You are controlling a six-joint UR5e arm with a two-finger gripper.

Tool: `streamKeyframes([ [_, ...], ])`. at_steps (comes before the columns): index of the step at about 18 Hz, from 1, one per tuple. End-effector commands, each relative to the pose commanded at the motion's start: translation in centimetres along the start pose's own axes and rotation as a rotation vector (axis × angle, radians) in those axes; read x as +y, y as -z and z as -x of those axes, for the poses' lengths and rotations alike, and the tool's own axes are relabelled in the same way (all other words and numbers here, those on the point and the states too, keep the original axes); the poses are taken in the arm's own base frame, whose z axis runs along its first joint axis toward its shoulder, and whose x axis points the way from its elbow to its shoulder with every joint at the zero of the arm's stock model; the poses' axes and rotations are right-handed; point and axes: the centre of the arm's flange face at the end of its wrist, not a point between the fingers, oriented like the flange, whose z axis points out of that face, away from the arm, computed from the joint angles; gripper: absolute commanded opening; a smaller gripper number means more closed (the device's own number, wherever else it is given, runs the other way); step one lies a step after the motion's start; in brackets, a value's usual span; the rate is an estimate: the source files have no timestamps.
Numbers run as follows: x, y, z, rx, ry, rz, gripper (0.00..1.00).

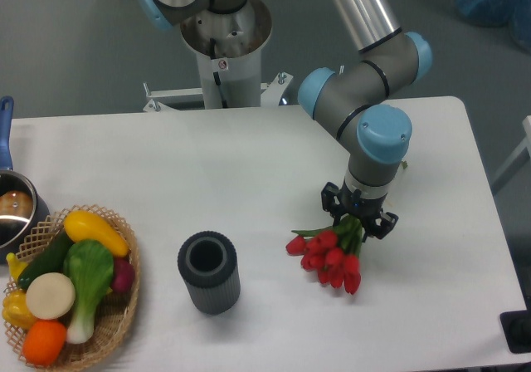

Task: Place the flowers on the table
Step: 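Open the gripper to release the tulips and lift away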

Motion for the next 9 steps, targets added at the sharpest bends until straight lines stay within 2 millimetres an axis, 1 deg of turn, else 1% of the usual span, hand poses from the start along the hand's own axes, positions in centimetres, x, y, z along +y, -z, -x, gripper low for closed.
streamKeyframes([
  [2,1.1,2.8,0.4,-0.039,0.038,-0.019,1.0],
  [5,1.3,7.4,0.7,-0.081,0.085,-0.112,1.0],
  [6,1.6,9.3,0.8,-0.102,0.107,-0.138,1.0],
  [8,1.5,12.8,0.2,-0.152,0.098,-0.156,1.0],
  [9,1.5,14.2,-0.1,-0.169,0.094,-0.164,1.0],
])
